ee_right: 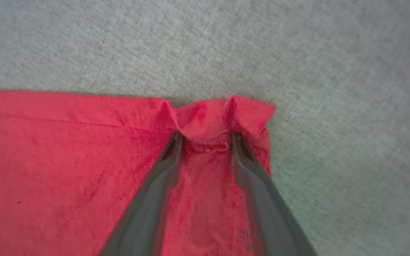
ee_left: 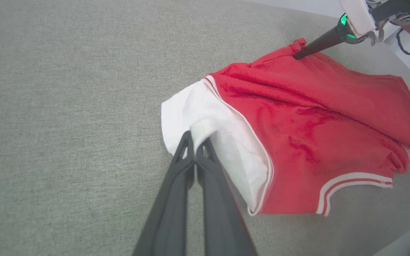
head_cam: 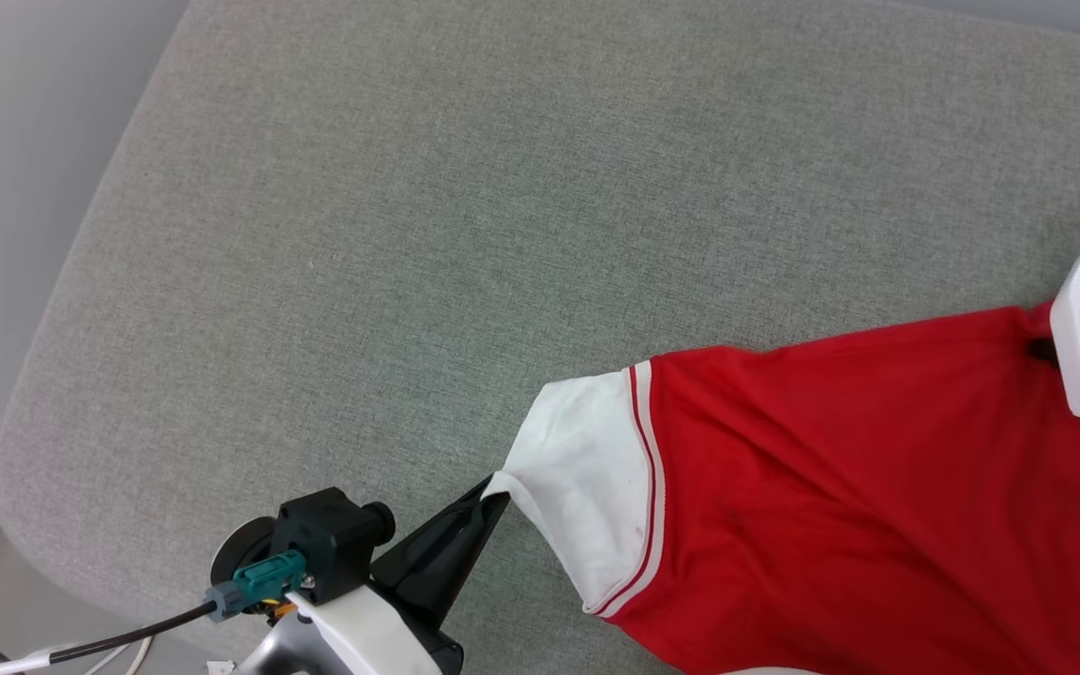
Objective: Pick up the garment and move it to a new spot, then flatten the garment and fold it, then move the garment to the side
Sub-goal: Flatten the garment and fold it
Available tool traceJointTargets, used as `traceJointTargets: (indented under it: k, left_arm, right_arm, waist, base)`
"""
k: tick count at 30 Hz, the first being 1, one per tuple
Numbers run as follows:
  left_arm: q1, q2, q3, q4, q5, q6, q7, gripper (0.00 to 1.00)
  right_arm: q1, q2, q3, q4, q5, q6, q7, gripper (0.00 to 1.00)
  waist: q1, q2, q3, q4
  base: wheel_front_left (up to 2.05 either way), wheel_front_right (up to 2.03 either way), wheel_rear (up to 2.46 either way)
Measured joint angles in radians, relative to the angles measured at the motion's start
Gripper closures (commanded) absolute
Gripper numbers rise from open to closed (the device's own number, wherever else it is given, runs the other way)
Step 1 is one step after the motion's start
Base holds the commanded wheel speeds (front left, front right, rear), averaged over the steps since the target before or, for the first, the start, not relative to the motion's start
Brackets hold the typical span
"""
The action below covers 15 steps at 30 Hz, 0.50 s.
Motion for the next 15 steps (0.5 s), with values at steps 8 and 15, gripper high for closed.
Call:
traceJointTargets:
  k: [8, 15]
  left_arm:
    - [-0.007, 0.015, 0.018, 0.002, 0.001, 0.012, 0.0, 1.0]
    - [-0.015, 0.072, 0.084, -0.045, -0.002, 0.051, 0.008, 1.0]
  right_arm:
    - [0.002, 0.008, -0.042, 0.061, 0.061, 0.0, -0.144, 1.0]
    - [-0.051, 0.026, -0.079, 0.04, 0.126, 0.0, -0.274, 1.0]
  waist:
    - [0.0002, 0.0, -0.052, -0.02]
    - [0.0002, 0.0, -0.148, -0.066]
  base:
    - [0.0, 0.0, 0.0]
    - [0.0, 0.0, 0.0]
